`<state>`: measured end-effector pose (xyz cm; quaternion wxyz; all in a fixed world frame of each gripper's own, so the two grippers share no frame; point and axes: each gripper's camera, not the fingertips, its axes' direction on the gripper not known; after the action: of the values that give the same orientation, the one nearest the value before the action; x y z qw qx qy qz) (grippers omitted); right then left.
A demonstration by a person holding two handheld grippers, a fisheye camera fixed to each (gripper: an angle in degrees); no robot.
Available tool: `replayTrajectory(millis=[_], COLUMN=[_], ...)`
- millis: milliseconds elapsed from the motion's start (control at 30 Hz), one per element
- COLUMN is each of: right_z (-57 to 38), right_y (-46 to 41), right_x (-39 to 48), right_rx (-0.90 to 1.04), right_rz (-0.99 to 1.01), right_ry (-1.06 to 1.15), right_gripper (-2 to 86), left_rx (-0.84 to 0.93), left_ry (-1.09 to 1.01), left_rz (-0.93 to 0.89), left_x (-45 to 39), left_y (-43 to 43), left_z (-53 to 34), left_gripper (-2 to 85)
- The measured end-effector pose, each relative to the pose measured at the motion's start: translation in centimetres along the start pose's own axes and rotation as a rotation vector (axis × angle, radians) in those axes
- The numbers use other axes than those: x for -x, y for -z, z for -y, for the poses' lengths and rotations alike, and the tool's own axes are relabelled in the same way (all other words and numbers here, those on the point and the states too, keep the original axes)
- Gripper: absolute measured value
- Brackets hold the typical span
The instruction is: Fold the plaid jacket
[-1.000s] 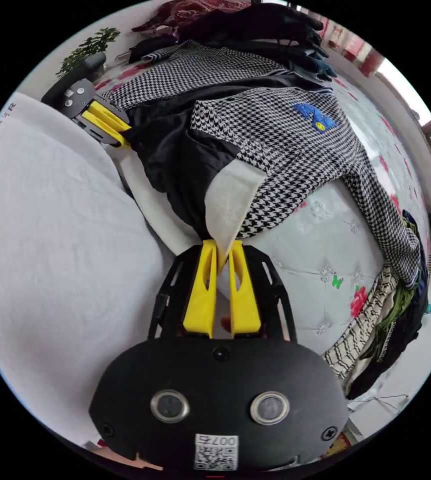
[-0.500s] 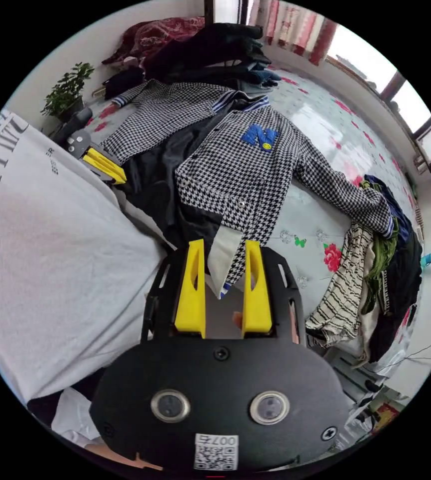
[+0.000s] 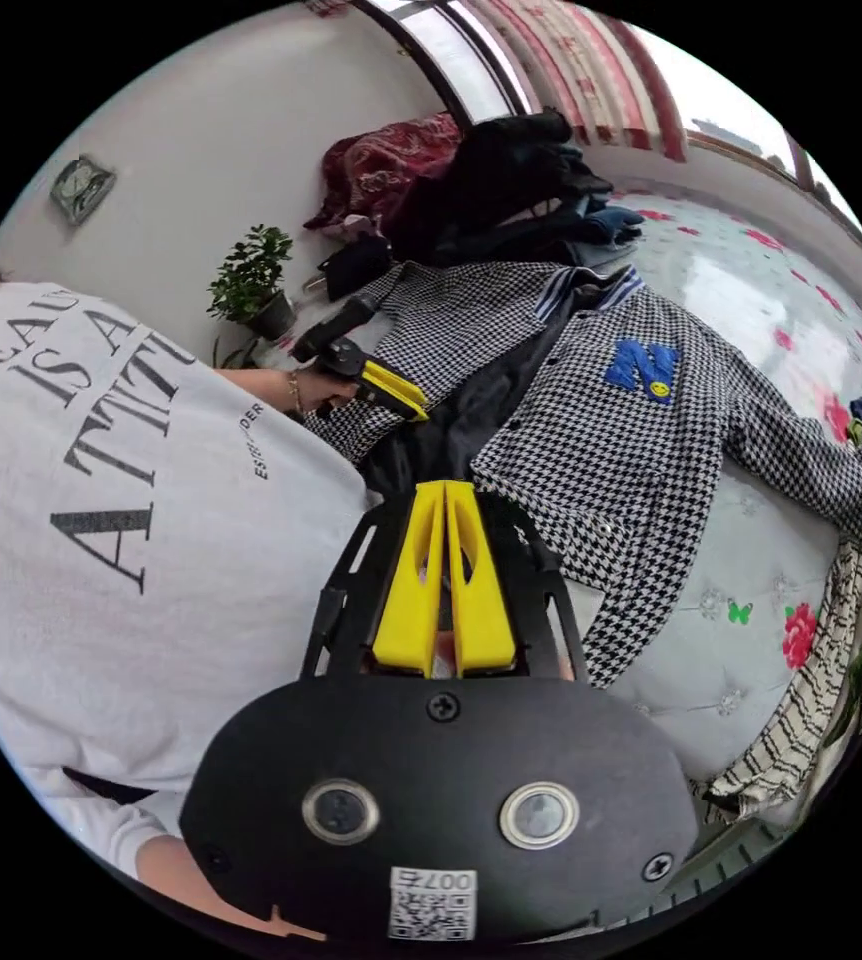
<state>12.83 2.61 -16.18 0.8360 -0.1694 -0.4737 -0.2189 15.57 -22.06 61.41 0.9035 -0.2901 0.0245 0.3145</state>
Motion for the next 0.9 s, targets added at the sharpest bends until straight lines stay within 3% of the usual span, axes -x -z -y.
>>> replayTrajectory(millis=[33, 100, 167, 233, 367, 467, 533, 700, 767, 833, 900], right_z=[0.4, 0.5, -0.3, -1.3, -5.4, -7.0, -6.8, -5.9, -6.4, -7.1, -7.7], right_y=[-1.3, -4.0, -5.4, -5.5, -7.8, -8.7, -7.8, -5.5, -7.0, -9.9, -11.8], right_x=[0.5, 0.1, -2.3, -5.7, -12.7, -12.4, -10.7, -2.6, 0.3, 1.2, 1.3], right_rx=[0.05, 0.119, 0.109, 0.107, 0.174, 0.177, 0.147, 0.105, 0.154, 0.263, 0.321], right_rz=[0.038, -0.08, -0.382, -0.495, -0.297, -0.347, -0.391, -0.231, -0.033, 0.029, 0.106], right_ry=[0.005, -0.032, -0.151, -0.307, -0.582, -0.571, -0.529, -0.232, -0.149, -0.148, -0.154], right_gripper=[0.8, 1.7, 4.5, 6.2, 6.8, 4.8, 3.3, 1.2, 1.1, 1.3, 1.8], left_rx=[-0.018, -0.036, -0.04, -0.05, 0.007, 0.035, 0.02, -0.04, -0.119, -0.169, -0.235], left_ry=[0.01, 0.019, 0.019, -0.006, -0.08, -0.14, -0.135, -0.042, 0.009, 0.006, -0.003], left_rz=[0.015, -0.029, -0.06, -0.05, -0.079, 0.076, 0.069, -0.152, -0.331, -0.427, -0.437], left_x=[0.4, 1.2, 2.1, 2.6, 2.2, 0.6, 1.0, 6.0, 8.8, 10.2, 11.2], left_y=[0.1, 0.3, 1.2, 2.1, 1.9, 0.9, 1.0, 1.9, 3.1, 4.1, 5.6], left_z=[-0.4, -0.7, -1.0, -1.1, -0.4, -0.5, -0.6, -2.0, -3.0, -3.6, -4.1], left_gripper=[7.1, 7.3, 9.6, 11.1, 13.0, 11.1, 9.8, 0.8, 0.2, 1.0, 3.2])
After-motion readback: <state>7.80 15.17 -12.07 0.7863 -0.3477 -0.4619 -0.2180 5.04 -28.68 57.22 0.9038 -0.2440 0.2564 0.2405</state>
